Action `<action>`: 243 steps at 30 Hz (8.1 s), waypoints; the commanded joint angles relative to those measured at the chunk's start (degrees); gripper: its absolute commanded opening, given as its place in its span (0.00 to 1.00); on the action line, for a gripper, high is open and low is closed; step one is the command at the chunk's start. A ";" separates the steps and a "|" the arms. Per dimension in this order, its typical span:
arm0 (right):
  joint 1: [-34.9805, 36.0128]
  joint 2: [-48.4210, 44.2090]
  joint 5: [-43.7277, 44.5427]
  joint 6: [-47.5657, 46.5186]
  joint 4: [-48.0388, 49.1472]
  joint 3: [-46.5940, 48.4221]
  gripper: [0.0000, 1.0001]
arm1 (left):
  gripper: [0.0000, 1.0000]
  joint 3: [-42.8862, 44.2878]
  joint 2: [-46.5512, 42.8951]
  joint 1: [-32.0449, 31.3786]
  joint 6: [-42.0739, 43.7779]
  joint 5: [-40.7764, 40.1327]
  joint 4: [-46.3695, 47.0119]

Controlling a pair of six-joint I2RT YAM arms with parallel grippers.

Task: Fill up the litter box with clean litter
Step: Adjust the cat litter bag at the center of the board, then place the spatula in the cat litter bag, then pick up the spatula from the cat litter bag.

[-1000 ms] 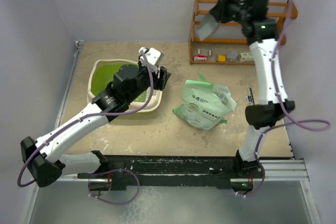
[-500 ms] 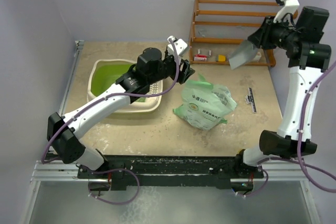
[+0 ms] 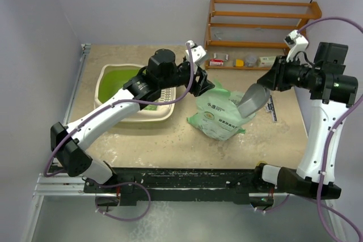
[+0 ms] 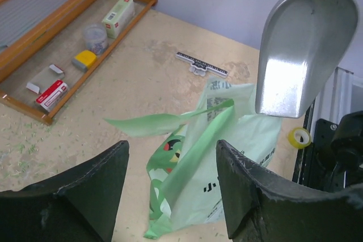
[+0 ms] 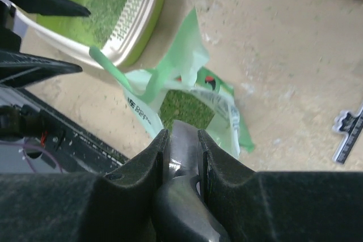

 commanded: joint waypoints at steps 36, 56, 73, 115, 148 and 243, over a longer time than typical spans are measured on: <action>0.37 4.24 -1.23 -4.19 7.55 -10.68 0.00 | 0.77 5.60 -2.32 0.12 6.52 3.33 -16.22; 0.93 4.11 -3.90 -9.12 1.33 -9.57 0.00 | 0.79 -7.14 3.08 0.12 8.16 4.24 0.32; 0.90 4.80 -3.23 -7.74 4.39 -11.71 0.00 | 0.03 9.57 14.93 0.12 12.63 15.24 -13.64; 8.59 19.97 1.32 5.62 22.77 -9.28 0.00 | 0.03 47.04 35.20 12.32 8.35 -5.58 -7.49; 9.66 18.88 1.41 2.78 16.60 -10.53 0.16 | 0.03 40.33 29.55 9.57 7.74 -6.87 -4.03; 7.45 13.55 0.25 -1.95 13.36 -27.11 0.41 | 0.67 4.66 0.62 4.30 3.22 -3.21 -4.67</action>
